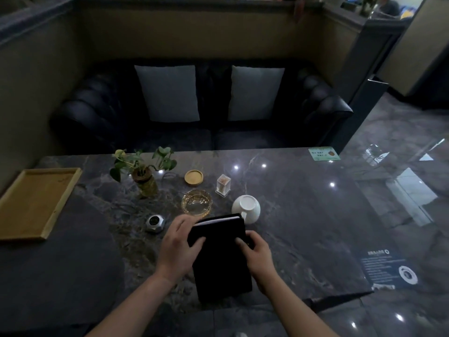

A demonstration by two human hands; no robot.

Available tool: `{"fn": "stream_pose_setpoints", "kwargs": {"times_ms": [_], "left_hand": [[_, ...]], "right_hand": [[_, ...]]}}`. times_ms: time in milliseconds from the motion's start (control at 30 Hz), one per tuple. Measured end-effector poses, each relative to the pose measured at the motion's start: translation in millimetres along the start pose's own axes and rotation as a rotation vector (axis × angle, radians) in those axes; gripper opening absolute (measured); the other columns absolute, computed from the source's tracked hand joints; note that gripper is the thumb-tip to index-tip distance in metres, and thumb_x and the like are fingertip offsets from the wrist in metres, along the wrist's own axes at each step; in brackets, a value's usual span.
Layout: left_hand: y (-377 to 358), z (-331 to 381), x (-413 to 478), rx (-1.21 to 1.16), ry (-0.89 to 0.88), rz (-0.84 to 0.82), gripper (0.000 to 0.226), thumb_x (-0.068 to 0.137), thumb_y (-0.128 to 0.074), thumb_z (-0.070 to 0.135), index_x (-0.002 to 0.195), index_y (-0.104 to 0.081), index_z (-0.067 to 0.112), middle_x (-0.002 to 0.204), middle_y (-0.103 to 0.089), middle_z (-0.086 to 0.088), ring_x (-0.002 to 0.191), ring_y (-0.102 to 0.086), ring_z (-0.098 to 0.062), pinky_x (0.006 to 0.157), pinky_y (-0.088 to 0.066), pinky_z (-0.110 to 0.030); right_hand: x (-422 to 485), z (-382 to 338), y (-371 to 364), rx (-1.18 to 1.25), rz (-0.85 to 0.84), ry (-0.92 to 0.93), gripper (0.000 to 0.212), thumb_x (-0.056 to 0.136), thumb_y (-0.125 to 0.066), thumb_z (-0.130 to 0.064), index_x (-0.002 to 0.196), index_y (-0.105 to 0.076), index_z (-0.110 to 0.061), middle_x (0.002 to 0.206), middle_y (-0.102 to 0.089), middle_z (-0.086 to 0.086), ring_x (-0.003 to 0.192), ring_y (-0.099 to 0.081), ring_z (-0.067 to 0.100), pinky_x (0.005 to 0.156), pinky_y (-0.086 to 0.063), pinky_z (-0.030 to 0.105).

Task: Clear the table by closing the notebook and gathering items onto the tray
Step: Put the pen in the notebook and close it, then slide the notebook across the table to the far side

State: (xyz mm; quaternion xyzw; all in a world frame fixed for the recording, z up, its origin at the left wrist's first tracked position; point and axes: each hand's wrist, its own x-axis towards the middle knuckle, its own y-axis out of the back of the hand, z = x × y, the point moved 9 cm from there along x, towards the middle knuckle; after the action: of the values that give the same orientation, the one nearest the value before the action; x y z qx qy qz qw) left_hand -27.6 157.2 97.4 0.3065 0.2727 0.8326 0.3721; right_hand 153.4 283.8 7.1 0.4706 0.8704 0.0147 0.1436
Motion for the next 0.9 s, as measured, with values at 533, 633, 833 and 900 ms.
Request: {"fn": "stream_pose_setpoints", "kwargs": {"times_ms": [533,633,833,900], "left_hand": [[-182.0,-51.7,-33.1,0.575,0.098,-0.497,0.061,0.09,-0.043,0.053,0.142,-0.042,0.022,0.152,-0.036,-0.016,0.143,-0.026,-0.035,0.117,-0.014,-0.059],[-195.0,-54.8,-27.3,0.597,0.121,-0.457,0.069,0.086,-0.03,0.058,0.142,-0.042,0.019,0.153,-0.034,-0.018,0.145,-0.022,-0.036,0.114,-0.008,-0.067],[-206.7,-52.7,-17.1,0.602,0.2,-0.383,0.074,0.086,-0.029,0.06,0.143,-0.039,0.015,0.153,-0.03,-0.02,0.145,-0.017,-0.039,0.109,-0.005,-0.075],[-209.3,-53.2,-15.4,0.61,0.232,-0.376,0.074,0.086,-0.029,0.061,0.144,-0.038,0.016,0.152,-0.029,-0.019,0.145,-0.017,-0.038,0.109,-0.006,-0.076]], "right_hand": [[27.7,98.1,218.5,0.066,0.501,-0.358,0.019,0.096,-0.063,-0.027,0.098,-0.069,-0.008,0.096,-0.073,0.02,0.093,-0.069,0.039,0.085,-0.057,0.057],[43.6,106.6,230.2,0.022,0.512,-0.371,0.018,0.094,-0.066,-0.025,0.106,-0.069,-0.012,0.1,-0.074,0.013,0.092,-0.071,0.031,0.088,-0.057,0.054],[54.3,87.0,242.9,-0.459,0.542,-0.243,0.063,0.087,-0.072,-0.025,0.143,-0.045,-0.015,0.136,-0.056,0.011,0.126,-0.051,0.031,0.109,-0.04,0.048],[45.2,63.3,224.5,-0.705,0.54,-0.044,0.065,0.083,-0.076,-0.025,0.141,-0.05,-0.012,0.14,-0.051,0.017,0.127,-0.045,0.038,0.109,-0.035,0.048]]}}
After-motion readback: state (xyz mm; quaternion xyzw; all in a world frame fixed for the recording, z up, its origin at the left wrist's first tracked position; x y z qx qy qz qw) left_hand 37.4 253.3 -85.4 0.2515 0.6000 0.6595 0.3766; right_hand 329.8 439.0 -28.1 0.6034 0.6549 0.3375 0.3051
